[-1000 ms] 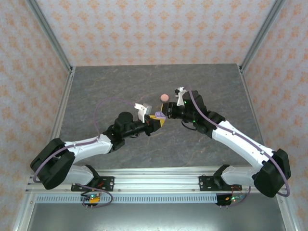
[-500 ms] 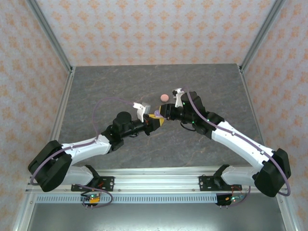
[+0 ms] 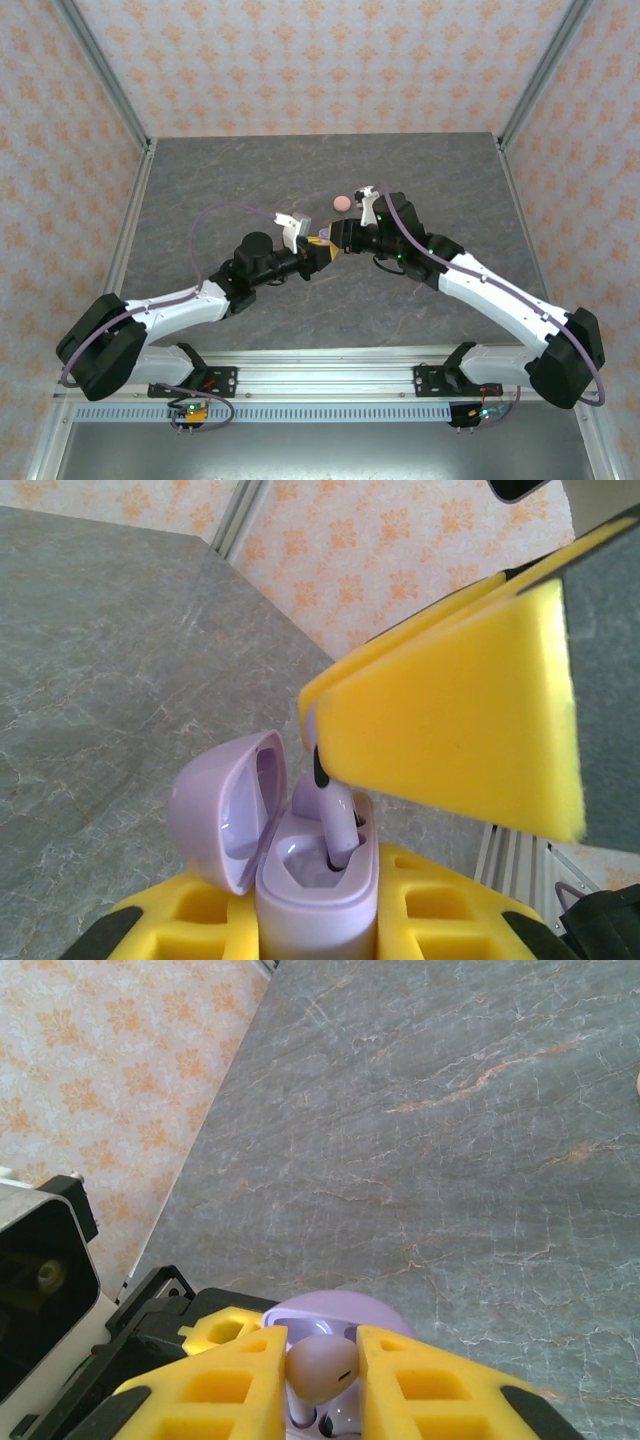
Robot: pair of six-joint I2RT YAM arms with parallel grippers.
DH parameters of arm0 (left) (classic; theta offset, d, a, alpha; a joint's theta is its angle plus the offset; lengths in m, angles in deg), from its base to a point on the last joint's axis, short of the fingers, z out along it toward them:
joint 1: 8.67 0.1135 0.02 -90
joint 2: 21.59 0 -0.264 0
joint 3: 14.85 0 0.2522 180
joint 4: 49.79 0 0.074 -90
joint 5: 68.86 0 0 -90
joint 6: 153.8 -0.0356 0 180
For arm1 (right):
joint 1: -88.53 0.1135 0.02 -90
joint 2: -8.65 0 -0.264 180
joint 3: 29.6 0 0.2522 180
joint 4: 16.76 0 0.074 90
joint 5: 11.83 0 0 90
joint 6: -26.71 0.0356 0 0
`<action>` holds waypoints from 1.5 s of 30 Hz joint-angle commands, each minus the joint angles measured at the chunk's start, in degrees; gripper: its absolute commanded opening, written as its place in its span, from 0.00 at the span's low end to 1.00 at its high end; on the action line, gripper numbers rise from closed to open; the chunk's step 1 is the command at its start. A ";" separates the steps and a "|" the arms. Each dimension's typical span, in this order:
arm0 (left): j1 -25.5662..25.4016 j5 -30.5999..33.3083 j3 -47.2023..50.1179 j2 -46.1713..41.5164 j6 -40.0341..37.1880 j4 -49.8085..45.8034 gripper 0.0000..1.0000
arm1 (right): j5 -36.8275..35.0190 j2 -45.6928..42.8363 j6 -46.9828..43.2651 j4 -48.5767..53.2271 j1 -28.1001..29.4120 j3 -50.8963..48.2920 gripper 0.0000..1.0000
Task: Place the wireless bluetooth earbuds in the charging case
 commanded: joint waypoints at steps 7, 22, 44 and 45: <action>-0.57 1.94 -1.96 -1.69 0.10 -0.20 0.04 | -0.82 -0.90 -1.37 1.21 0.67 0.15 0.23; -0.55 1.58 -1.87 -2.78 -1.88 -1.69 0.04 | 1.60 -0.89 -2.37 3.13 1.39 1.33 0.32; -0.50 3.24 -1.52 -4.19 -6.14 -5.57 0.04 | 4.47 -0.85 -3.33 5.37 2.01 3.87 0.38; -0.57 3.42 -1.52 -4.20 -6.13 -5.65 0.04 | 4.58 -0.88 -3.33 5.46 2.01 3.95 0.38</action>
